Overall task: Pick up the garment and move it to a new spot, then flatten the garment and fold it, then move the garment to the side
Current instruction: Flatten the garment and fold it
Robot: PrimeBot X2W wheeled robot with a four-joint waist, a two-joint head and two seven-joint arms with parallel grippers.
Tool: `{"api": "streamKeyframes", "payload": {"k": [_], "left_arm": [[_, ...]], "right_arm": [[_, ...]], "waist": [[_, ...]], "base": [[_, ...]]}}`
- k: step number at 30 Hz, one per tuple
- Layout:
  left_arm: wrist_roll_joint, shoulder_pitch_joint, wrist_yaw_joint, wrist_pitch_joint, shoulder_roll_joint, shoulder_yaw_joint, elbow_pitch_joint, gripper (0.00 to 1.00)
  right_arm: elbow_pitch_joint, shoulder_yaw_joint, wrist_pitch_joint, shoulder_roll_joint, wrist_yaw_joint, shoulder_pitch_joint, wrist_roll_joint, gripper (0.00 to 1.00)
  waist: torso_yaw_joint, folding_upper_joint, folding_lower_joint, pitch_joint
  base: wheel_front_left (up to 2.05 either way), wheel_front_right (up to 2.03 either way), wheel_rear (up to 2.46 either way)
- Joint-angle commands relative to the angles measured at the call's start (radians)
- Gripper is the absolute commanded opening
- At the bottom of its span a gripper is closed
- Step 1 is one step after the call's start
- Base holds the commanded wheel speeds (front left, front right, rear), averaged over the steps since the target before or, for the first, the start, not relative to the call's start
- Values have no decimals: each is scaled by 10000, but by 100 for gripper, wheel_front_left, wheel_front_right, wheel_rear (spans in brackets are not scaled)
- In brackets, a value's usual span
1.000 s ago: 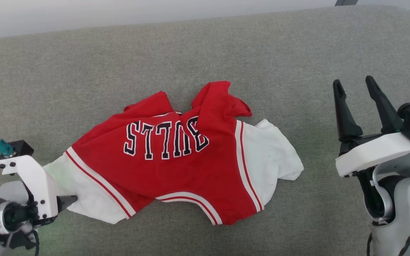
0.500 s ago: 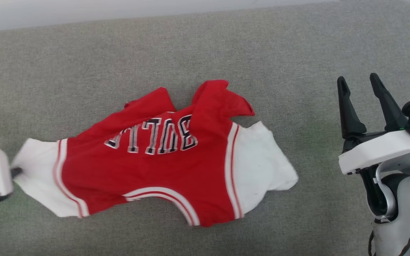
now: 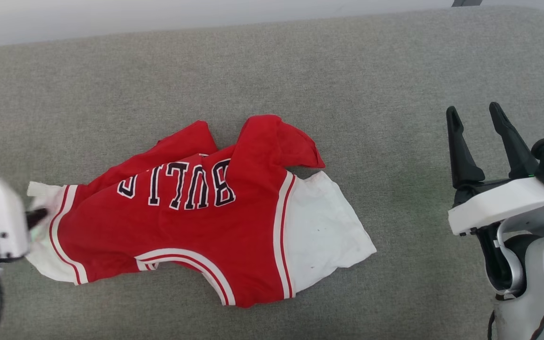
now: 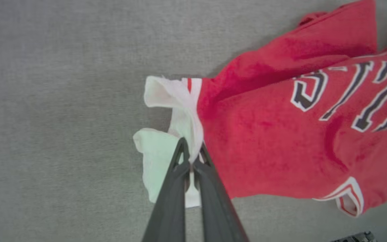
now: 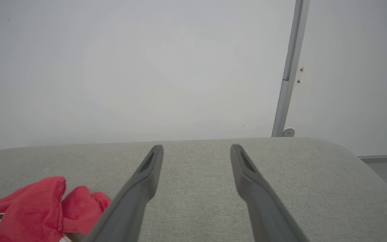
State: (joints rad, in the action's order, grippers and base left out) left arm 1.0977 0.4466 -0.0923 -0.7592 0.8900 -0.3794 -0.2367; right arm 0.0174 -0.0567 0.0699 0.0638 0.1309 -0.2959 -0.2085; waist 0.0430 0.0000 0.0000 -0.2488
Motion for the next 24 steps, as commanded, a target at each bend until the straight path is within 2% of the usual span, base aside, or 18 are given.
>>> {"api": "streamKeyframes", "payload": {"k": [1, 6, 13, 18, 24], "left_arm": [[-200, -10, -19, -147, -57, -184, 412, 0], [-660, 131, -361, -359, -62, -565, 1039, 0], [-1532, -103, -891, -331, 758, -671, 367, 0], [-1674, -366, -1138, -355, 1208, -646, -407, 0], [-1168, -493, -694, 180, 843, -374, -1432, 0]], "right_arm": [[-6, 17, -16, -31, -3, 108, 25, 100], [58, 62, 43, -36, -3, 92, 24, 100], [123, 86, 65, -16, -3, 105, 27, 100], [184, 98, 147, -5, -3, 150, 25, 100], [194, 142, 300, 129, -3, 205, -47, 100]], "waist": [[-19, 0, 0, 22], [-12, 0, 0, 0], [93, 0, 0, -69], [123, 0, 0, -142], [15, 0, 0, -230]], "base": [[0, 0, 0], [0, 0, 0], [0, 0, 0], [0, 0, 0], [0, 0, 0]]}}
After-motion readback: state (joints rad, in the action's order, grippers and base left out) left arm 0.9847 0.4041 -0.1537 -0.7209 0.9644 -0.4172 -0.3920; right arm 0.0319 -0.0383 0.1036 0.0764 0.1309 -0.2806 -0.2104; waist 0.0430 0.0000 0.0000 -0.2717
